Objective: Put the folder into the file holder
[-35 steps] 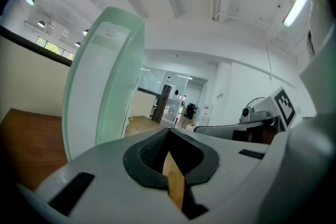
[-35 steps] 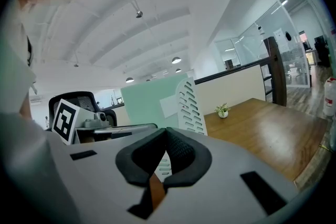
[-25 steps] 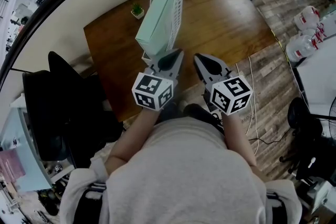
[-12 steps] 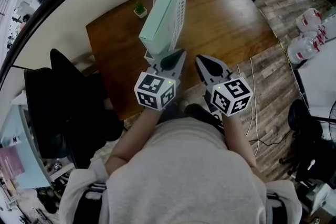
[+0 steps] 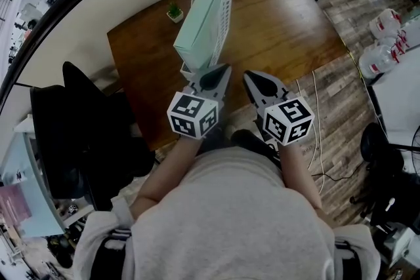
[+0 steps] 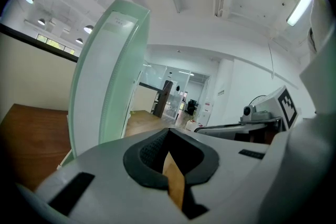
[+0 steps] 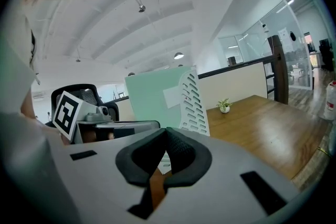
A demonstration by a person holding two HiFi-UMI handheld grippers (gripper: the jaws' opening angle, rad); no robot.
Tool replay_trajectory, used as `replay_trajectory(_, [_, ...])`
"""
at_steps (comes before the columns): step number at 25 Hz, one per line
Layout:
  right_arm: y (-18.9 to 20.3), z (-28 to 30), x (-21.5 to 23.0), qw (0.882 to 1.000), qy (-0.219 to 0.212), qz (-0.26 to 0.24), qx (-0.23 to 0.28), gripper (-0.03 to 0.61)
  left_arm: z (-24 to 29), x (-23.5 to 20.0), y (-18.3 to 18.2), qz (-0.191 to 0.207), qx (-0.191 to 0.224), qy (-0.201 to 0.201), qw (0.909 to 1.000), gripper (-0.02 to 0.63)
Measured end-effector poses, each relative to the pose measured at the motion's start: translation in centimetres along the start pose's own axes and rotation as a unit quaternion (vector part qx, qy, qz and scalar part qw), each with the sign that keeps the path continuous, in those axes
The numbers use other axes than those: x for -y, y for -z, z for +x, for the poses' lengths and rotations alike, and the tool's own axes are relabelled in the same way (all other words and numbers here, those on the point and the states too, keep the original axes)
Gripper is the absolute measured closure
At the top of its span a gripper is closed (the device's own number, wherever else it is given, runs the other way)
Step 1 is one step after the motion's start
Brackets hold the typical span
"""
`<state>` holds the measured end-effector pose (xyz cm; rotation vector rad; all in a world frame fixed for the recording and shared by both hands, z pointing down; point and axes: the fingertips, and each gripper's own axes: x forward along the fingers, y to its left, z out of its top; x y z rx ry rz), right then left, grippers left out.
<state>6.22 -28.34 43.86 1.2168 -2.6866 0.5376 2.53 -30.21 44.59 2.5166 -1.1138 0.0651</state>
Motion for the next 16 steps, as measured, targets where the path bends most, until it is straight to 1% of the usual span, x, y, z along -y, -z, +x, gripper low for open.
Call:
replay_trajectory(8, [-0.1, -0.29, 0.34, 1.0, 0.011, 0.0, 0.003, 0.568, -0.23, 0.1, -0.42, -0.014, 0.014, 0.005, 0.9998, 0.601])
replay_trajectory(16, [-0.43, -0.54, 0.33, 1.0, 0.013, -0.004, 0.006, 0.568, -0.38, 0.12, -0.76, -0.017, 0.02, 0.006, 0.9997, 0.601])
